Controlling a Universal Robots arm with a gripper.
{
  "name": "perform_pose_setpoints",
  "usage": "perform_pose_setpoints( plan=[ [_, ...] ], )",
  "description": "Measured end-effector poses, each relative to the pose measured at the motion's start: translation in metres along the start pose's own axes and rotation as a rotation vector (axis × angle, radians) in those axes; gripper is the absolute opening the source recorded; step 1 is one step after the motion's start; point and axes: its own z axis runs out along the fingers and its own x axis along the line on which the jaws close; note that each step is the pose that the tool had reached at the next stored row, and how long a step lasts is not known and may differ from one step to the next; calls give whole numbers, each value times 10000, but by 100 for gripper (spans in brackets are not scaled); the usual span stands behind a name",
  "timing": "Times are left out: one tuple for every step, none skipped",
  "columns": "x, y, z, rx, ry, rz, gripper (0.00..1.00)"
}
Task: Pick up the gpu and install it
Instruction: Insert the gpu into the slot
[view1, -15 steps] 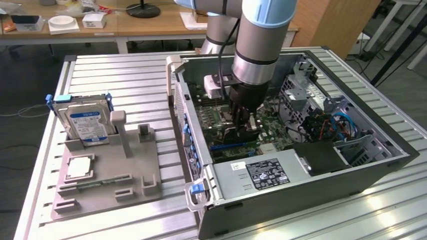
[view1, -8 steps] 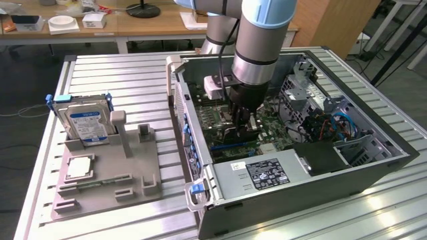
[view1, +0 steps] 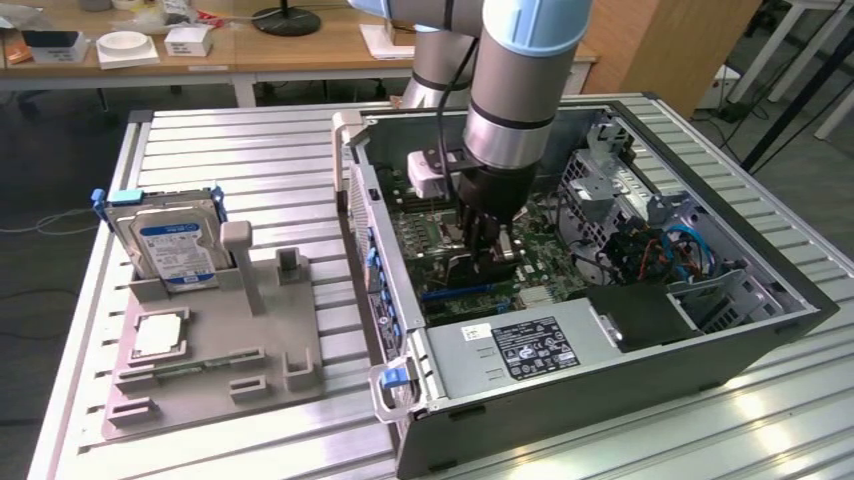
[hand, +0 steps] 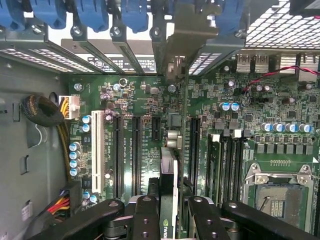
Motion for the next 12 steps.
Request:
perform_pose_setpoints(
  plan=[
    [-3, 0, 0, 0, 0, -1, 27],
    [-5, 0, 0, 1, 0, -1, 27],
    [-6, 0, 0, 1, -1, -2, 27],
    [-9, 0, 0, 1, -1, -3, 27],
    [-10, 0, 0, 0, -1, -4, 27],
    [-11, 0, 0, 1, 0, -5, 27],
    [-12, 0, 0, 1, -1, -5, 27],
    [-12, 0, 0, 1, 0, -5, 27],
    [-12, 0, 0, 1, 0, -4, 27],
    [-12, 0, 1, 0, 1, -4, 27],
    [-12, 0, 4, 0, 0, -4, 27],
    [-12, 0, 9, 1, -2, -4, 27]
  ],
)
